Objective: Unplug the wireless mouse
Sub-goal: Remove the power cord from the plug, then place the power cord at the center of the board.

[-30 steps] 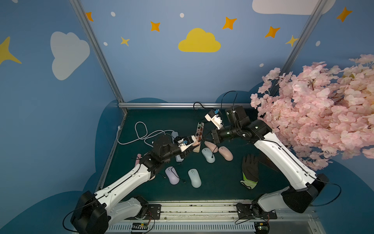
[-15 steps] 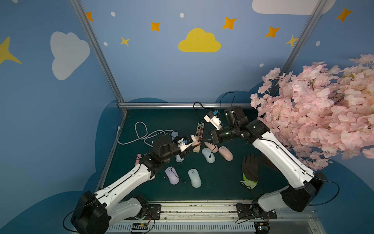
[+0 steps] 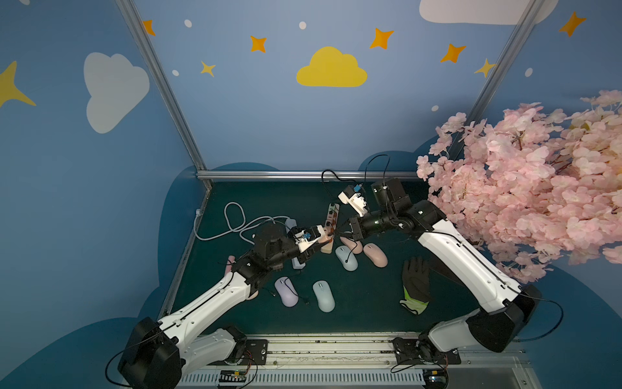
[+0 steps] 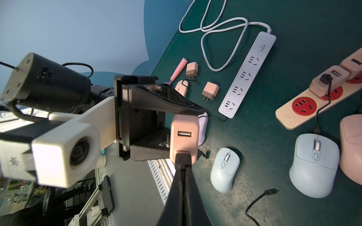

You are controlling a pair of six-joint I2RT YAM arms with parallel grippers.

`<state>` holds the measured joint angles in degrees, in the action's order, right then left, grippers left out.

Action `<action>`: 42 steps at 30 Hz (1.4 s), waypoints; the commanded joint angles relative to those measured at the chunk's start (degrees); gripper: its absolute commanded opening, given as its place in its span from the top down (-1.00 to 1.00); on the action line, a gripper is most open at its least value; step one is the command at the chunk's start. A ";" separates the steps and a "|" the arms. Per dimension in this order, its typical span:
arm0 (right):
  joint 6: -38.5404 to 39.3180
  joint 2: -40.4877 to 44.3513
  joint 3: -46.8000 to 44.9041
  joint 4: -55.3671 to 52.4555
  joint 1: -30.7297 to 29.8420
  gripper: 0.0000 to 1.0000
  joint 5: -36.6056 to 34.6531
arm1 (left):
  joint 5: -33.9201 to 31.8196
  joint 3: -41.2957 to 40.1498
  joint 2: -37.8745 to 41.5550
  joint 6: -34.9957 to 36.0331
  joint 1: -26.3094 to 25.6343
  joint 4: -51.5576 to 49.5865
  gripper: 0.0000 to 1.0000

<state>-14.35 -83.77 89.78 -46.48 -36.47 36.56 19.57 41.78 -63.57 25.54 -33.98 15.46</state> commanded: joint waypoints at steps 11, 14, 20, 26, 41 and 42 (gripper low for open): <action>1.14 4.17 1.54 -1.32 6.94 1.00 3.74 | 4.07 -2.52 3.23 3.01 4.40 -5.44 0.94; 1.26 5.36 1.61 -1.61 8.13 1.00 3.70 | 4.29 -3.47 3.61 3.32 4.53 -5.71 0.94; 1.32 6.72 1.44 -2.11 9.81 1.00 3.56 | 5.02 -4.22 3.86 4.09 4.88 -6.19 0.93; 0.80 7.08 1.54 -2.27 10.38 1.00 2.77 | 3.94 -4.34 3.91 3.78 5.13 -6.27 0.94; -10.05 5.01 -6.85 -3.29 -0.24 1.00 -21.82 | -19.78 -0.25 1.33 -32.64 9.90 -6.96 0.93; -10.85 4.46 -7.12 -2.89 -1.07 1.00 -21.58 | -20.72 -0.04 1.17 -34.88 10.64 -7.94 0.92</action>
<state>-20.97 -78.22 83.64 -51.05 -35.68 17.61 5.30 39.44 -61.93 1.65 -24.97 9.39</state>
